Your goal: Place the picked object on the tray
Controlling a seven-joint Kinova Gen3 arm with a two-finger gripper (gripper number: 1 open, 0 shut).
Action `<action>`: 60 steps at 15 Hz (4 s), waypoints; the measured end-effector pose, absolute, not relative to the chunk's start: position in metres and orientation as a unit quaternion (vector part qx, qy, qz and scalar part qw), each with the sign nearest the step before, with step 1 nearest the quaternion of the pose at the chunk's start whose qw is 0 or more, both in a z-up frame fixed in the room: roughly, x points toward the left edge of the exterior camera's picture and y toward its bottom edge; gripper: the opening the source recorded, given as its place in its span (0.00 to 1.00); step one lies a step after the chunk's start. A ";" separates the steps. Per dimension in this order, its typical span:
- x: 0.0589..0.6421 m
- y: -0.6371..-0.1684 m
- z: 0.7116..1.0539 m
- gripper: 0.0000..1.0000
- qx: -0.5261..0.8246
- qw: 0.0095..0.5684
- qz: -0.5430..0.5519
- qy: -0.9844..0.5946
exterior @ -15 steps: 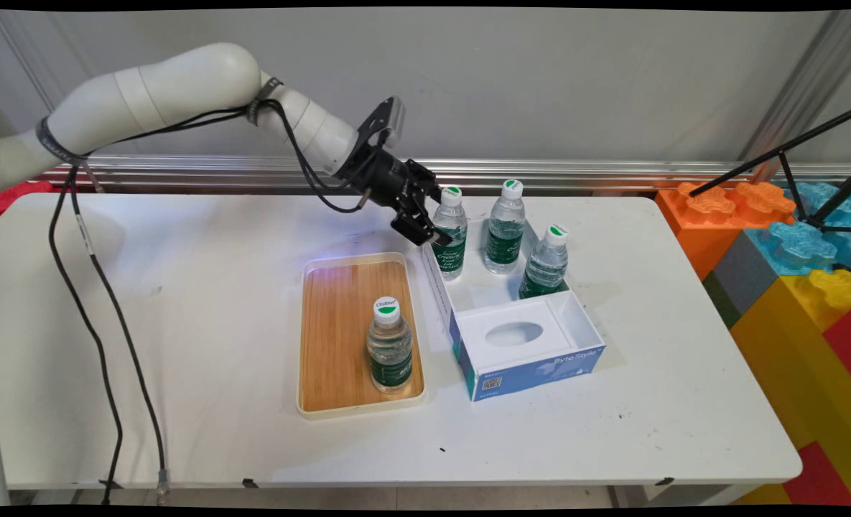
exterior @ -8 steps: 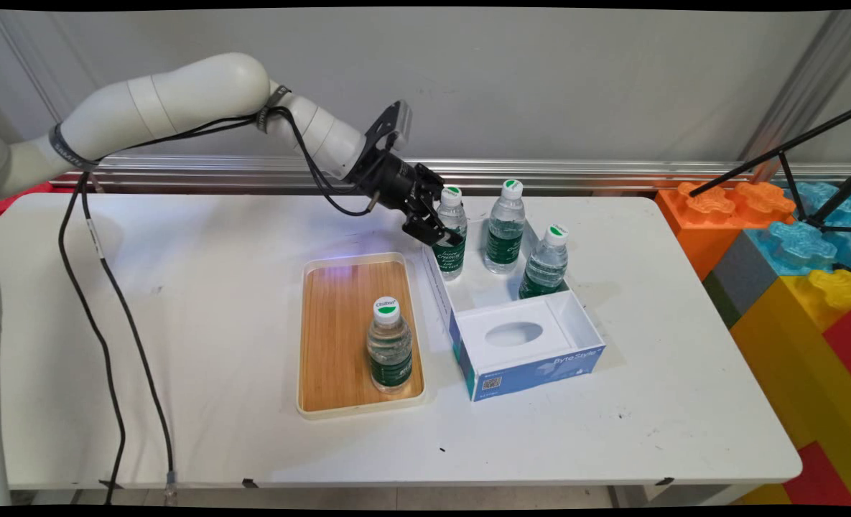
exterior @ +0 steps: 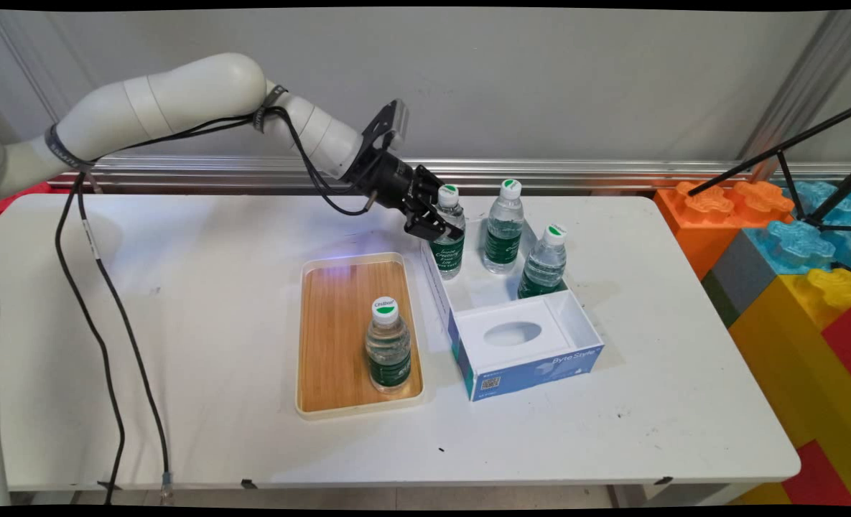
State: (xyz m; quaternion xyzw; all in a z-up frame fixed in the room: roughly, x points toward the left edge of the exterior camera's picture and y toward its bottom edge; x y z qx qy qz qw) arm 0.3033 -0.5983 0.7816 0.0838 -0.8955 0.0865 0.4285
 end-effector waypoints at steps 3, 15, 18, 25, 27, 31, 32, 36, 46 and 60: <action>0.305 -0.596 0.786 0.00 0.088 0.430 0.087 -0.894; 0.310 -0.558 0.871 0.00 0.173 0.462 0.106 -0.864; 0.313 -0.545 0.890 0.00 0.189 0.457 0.114 -0.861; 0.344 -0.489 0.927 0.00 0.228 0.426 0.119 -0.867; 0.356 -0.469 0.930 0.00 0.228 0.417 0.113 -0.873; 0.370 -0.440 0.921 0.00 0.218 0.414 0.103 -0.878; 0.370 -0.435 0.915 0.00 0.211 0.414 0.101 -0.879; 0.369 -0.425 0.888 0.00 0.189 0.413 0.091 -0.886; 0.380 -0.409 0.834 0.00 0.168 0.387 0.050 -0.905; 0.386 -0.394 0.813 0.00 0.107 0.389 0.055 -0.913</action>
